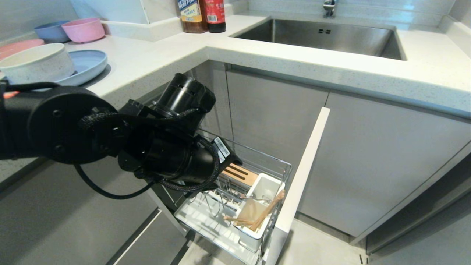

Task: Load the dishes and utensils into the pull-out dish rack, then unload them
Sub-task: Take the fork out of the cupboard

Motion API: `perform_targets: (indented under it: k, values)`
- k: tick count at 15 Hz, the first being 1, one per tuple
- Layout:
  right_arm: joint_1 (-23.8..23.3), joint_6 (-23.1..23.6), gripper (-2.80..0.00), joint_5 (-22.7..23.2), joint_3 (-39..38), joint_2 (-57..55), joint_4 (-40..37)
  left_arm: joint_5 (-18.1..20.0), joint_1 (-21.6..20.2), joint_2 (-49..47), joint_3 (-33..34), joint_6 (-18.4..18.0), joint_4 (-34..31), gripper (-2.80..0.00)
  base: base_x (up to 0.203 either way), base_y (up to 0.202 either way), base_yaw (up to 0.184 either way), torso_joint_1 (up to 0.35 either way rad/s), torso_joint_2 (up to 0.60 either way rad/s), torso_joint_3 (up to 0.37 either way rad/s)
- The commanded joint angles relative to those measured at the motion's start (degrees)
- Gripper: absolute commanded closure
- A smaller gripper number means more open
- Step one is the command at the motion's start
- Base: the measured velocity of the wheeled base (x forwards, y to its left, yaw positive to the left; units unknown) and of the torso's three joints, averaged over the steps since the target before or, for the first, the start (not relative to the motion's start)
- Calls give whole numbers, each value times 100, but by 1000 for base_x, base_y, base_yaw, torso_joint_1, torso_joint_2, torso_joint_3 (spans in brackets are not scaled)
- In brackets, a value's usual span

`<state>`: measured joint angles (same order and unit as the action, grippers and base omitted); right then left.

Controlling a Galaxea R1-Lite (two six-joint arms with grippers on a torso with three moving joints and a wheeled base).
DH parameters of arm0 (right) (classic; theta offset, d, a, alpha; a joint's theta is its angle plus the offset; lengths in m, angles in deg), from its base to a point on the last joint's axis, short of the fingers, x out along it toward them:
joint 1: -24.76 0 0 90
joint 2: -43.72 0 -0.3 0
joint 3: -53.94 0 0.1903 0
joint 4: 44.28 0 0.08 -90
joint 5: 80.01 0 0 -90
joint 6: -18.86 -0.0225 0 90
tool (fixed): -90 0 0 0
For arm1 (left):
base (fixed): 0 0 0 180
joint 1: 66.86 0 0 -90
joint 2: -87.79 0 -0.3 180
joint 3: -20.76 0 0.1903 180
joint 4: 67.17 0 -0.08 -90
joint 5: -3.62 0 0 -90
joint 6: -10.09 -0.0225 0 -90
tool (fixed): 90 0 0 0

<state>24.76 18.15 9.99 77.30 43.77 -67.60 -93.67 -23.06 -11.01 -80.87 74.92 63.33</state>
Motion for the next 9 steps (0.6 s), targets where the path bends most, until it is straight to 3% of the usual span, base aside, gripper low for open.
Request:
perform_targets:
  k: [1, 6, 9]
  values:
    - [0, 0, 0, 0, -9, -5, 4, 86, -43, -297, 26, 27, 21, -280, 0, 0, 0, 0, 0, 0]
    - [0, 0, 0, 0, -9, -5, 4, 239, -55, -666, 6, 30, 240, -280, 0, 0, 0, 0, 0, 0]
    - [0, 0, 0, 0, -9, -5, 4, 655, -64, -729, 4, 30, 334, -280, 0, 0, 0, 0, 0, 0]
